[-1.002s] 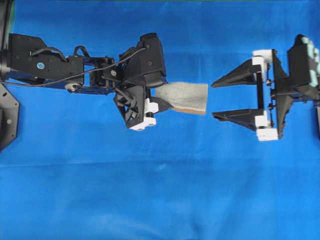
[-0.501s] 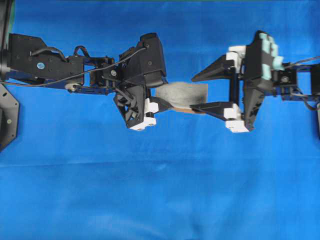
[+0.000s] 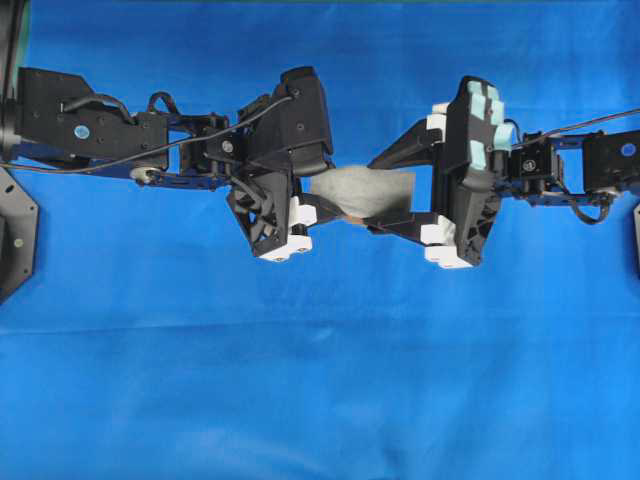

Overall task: Hand over the sponge with the left arm and wipe it with the right arm.
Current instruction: 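Move the right gripper to the sponge's free end and grasp it, then open the left gripper and pull it back, leaving sponge in right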

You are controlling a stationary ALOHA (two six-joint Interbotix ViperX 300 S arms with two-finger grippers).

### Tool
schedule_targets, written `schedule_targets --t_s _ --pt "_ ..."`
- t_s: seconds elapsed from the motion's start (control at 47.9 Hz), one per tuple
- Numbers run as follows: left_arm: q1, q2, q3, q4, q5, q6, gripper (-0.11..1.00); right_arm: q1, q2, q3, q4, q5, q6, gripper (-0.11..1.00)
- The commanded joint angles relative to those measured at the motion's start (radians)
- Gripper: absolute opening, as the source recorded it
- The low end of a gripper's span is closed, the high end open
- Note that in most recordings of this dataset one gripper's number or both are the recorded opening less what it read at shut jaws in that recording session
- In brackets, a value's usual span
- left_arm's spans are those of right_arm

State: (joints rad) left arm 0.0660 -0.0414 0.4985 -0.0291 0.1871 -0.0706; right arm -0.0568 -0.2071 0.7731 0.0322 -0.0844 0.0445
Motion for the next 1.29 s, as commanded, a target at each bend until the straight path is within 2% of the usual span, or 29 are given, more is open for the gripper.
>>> schedule_targets --t_s 0.0,0.292,0.501,0.751,0.772,0.876,0.939,1.273 --pt "-0.002 -0.029 -0.020 -0.002 -0.006 0.002 0.45 0.002 -0.002 -0.017 0.000 0.003 0.002 0.74" --pt "-0.002 -0.029 -0.020 -0.002 -0.006 0.008 0.45 0.002 0.008 -0.020 -0.002 0.002 0.000 0.73" --pt "-0.002 -0.028 -0.021 -0.002 -0.006 0.008 0.45 0.002 0.008 -0.020 -0.002 0.020 -0.005 0.52" --pt "-0.002 -0.028 -0.021 -0.002 -0.012 0.011 0.43 0.002 0.008 -0.021 -0.003 0.041 -0.009 0.45" --pt "-0.002 -0.029 -0.021 -0.002 -0.014 0.012 0.46 0.002 0.008 -0.021 -0.003 0.041 -0.009 0.45" --pt "-0.002 -0.034 -0.014 -0.002 -0.012 0.014 0.76 0.002 0.005 -0.020 -0.003 0.044 -0.008 0.44" --pt "-0.002 -0.043 -0.008 -0.002 -0.014 0.015 0.88 0.002 -0.003 -0.015 -0.003 0.051 -0.008 0.42" --pt "-0.002 -0.166 0.121 0.000 -0.014 0.017 0.89 0.002 -0.087 0.052 -0.003 0.107 0.000 0.39"
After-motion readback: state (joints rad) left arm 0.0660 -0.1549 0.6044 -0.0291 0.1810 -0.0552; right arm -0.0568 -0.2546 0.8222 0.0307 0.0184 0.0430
